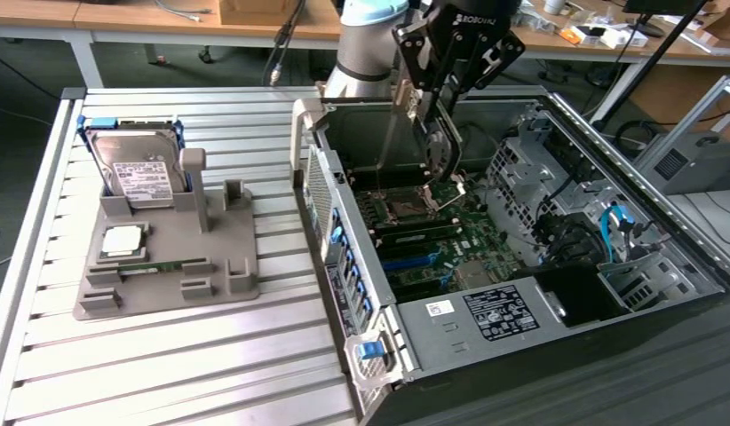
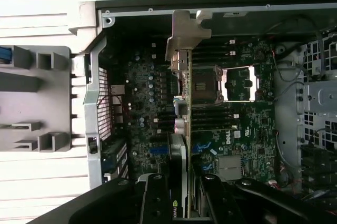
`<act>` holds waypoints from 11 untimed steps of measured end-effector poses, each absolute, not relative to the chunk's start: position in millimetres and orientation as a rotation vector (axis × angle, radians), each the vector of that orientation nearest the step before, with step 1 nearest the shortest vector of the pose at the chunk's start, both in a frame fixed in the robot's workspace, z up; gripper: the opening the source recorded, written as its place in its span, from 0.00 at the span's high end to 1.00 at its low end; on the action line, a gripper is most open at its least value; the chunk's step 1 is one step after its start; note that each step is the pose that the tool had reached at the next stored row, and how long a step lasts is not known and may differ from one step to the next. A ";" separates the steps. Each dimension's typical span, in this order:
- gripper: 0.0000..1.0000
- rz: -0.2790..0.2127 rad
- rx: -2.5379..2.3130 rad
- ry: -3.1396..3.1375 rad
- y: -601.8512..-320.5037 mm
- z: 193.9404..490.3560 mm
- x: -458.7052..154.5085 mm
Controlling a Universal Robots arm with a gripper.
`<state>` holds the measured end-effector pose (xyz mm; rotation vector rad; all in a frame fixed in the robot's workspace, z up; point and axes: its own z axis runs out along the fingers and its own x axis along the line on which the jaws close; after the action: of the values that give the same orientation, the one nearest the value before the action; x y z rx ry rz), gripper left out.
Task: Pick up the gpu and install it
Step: 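Pick up the gpu and move the gpu toward the slot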
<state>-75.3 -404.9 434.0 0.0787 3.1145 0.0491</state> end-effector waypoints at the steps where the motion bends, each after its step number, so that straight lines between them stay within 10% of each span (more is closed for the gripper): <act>1: 0.73 0.049 0.079 3.114 -404.9 433.9 -74.3; 11: 0.73 0.047 0.079 3.114 -404.9 432.8 -62.5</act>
<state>-62.5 -404.9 432.8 0.0786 3.1144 0.0473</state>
